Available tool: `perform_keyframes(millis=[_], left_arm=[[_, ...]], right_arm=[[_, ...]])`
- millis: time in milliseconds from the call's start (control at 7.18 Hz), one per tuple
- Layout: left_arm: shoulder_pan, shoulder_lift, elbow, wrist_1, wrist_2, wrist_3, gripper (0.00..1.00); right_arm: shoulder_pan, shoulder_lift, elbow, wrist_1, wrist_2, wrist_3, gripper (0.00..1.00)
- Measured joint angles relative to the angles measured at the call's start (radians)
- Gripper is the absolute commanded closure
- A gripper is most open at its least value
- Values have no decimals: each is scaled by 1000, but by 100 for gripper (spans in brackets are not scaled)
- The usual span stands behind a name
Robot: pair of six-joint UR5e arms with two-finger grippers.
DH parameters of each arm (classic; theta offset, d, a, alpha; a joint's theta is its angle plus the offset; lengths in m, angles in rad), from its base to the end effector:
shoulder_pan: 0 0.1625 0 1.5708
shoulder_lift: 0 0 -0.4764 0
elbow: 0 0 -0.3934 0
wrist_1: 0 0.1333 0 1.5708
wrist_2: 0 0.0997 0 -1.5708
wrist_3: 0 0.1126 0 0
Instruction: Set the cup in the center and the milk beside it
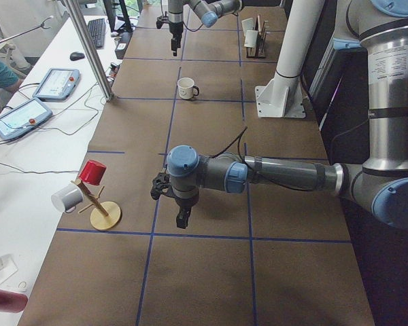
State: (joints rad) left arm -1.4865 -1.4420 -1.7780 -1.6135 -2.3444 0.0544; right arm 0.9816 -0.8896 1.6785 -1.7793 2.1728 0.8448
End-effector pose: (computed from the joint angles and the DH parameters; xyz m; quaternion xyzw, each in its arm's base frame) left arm -0.0174 -0.4427 0.6721 0.0504 0.3773 0.0868 0.9206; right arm -0.3375 -0.6301 0.2764 0.0193 -0.3937 0.0325 0.9185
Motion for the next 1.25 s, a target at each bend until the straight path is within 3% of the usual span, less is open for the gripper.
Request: perform_keyframes(millis=[418, 836, 1254], left_arm=[[-2, -12, -4, -1, -4, -7, 0], [-10, -59, 0, -22, 16, -8, 0], [-11, -88, 10, -28, 15, -9, 0]], right_arm=[[262, -238, 28, -12, 121, -510, 0], [443, -482, 29, 6, 193, -905, 0], [559, -735, 111, 41, 190, -1071, 0]])
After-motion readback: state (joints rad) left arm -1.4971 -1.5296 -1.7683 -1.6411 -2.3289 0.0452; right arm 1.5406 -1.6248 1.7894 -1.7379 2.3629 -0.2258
